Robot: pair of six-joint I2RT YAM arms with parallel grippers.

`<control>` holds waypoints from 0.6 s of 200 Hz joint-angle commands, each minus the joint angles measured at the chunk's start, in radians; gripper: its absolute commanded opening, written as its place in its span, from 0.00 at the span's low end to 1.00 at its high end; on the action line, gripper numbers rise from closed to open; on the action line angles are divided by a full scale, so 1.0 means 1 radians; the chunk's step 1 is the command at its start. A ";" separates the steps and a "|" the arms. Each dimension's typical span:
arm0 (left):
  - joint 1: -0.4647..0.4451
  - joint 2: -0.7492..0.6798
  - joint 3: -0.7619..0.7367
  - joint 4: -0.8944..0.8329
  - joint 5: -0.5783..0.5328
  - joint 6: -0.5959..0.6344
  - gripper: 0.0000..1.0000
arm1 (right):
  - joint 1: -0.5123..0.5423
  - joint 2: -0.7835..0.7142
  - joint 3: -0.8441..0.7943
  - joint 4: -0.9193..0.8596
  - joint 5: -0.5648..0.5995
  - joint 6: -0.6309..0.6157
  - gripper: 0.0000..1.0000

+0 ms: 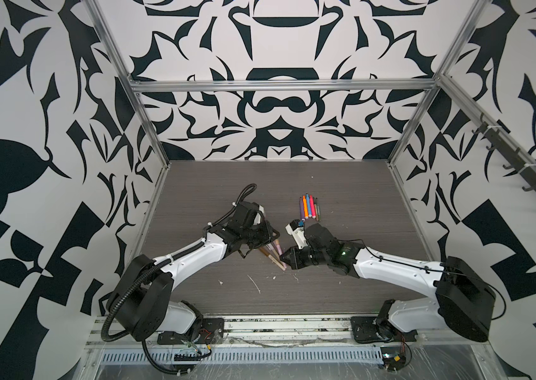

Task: Open the pen caps
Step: 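Close the left gripper on the tan cap and pull it off the pen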

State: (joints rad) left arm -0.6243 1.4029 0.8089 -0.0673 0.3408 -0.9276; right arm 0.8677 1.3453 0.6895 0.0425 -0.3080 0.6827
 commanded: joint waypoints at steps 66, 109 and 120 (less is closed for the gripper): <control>0.239 -0.109 -0.015 -0.020 0.078 0.053 0.00 | 0.016 -0.084 -0.174 -0.016 -0.006 0.102 0.00; 0.301 -0.121 -0.006 -0.055 0.094 0.087 0.00 | 0.023 -0.115 -0.200 0.000 -0.003 0.126 0.00; 0.307 -0.120 -0.007 -0.060 0.096 0.092 0.00 | 0.022 -0.124 -0.200 -0.001 -0.002 0.128 0.00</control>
State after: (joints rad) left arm -0.3439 1.3125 0.7929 -0.1234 0.4946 -0.8806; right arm 0.8959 1.2396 0.5076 0.1722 -0.3279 0.7746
